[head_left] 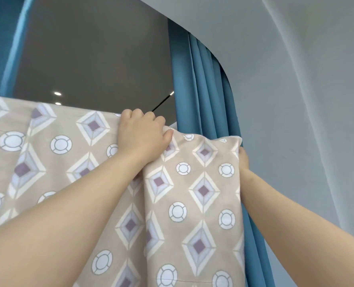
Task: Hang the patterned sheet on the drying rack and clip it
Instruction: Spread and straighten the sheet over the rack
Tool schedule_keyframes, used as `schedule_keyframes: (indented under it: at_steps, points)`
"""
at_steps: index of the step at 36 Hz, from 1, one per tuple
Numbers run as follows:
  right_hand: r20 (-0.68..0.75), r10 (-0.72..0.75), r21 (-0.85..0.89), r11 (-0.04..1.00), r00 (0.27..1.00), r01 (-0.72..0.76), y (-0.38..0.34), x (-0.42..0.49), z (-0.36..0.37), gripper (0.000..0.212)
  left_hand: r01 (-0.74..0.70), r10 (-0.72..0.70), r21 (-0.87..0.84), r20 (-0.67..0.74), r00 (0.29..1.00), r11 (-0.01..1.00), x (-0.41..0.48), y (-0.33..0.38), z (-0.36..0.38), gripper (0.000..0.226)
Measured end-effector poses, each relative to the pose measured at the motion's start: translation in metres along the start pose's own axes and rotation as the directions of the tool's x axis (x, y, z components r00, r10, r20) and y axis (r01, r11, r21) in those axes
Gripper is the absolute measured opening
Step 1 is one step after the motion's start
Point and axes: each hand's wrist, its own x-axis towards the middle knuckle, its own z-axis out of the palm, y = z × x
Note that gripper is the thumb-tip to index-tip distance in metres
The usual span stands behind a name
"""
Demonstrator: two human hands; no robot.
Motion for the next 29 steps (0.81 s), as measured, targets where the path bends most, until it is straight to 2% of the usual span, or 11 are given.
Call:
schedule_keyframes:
  at_steps: [2,3,6,9,12,14,17,20,22,26,29]
  points:
    - [-0.012,0.101,-0.042,0.994,0.995,-0.102,0.008,-0.008,-0.012,0.032,-0.019,0.019,-0.023,-0.030,0.999,1.000,-0.005,-0.001,0.006,0.041]
    - [0.022,0.158,0.024,0.987,0.987,-0.159,0.016,-0.011,-0.016,0.030,-0.028,0.025,-0.043,-0.059,0.998,0.999,-0.008,-0.001,0.009,0.042]
    - [0.308,0.243,0.081,0.957,0.920,-0.280,0.028,-0.037,-0.019,0.014,-0.022,-0.003,-0.154,-0.158,0.987,0.988,-0.026,0.004,0.016,0.041]
    - [0.503,0.359,-0.124,0.930,0.786,-0.346,0.048,-0.054,-0.015,0.021,-0.006,-0.044,-0.285,-0.167,0.985,0.958,-0.050,0.018,0.021,0.039]
    - [0.489,0.515,-0.391,0.851,0.704,-0.351,0.070,-0.066,-0.025,0.033,0.025,-0.064,-0.371,-0.094,0.994,0.928,-0.074,0.027,0.024,0.043]
    - [0.505,0.539,-0.496,0.820,0.674,-0.285,0.076,-0.079,-0.037,0.030,0.081,-0.096,-0.465,-0.008,0.995,0.881,-0.089,0.031,0.024,0.050]
    - [0.533,0.523,-0.506,0.827,0.665,-0.245,0.082,-0.097,-0.062,0.027,0.154,-0.159,-0.581,0.043,0.986,0.799,-0.112,0.036,0.022,0.055]
    - [0.615,0.485,-0.439,0.866,0.622,-0.241,0.090,-0.112,-0.085,0.040,0.171,-0.201,-0.728,0.046,0.979,0.664,-0.143,0.042,0.022,0.054]
    - [0.610,0.490,-0.449,0.861,0.623,-0.238,0.098,-0.126,-0.096,0.031,0.184,-0.222,-0.772,0.057,0.973,0.609,-0.166,0.048,0.021,0.055]
    - [0.536,0.486,-0.493,0.844,0.690,-0.212,0.116,-0.154,-0.111,0.014,0.254,-0.287,-0.820,0.114,0.951,0.514,-0.202,0.062,0.019,0.065]
    - [0.389,0.385,-0.251,0.919,0.837,-0.305,0.122,-0.173,-0.116,0.013,0.365,-0.347,-0.835,0.226,0.910,0.413,-0.221,0.070,0.014,0.080]
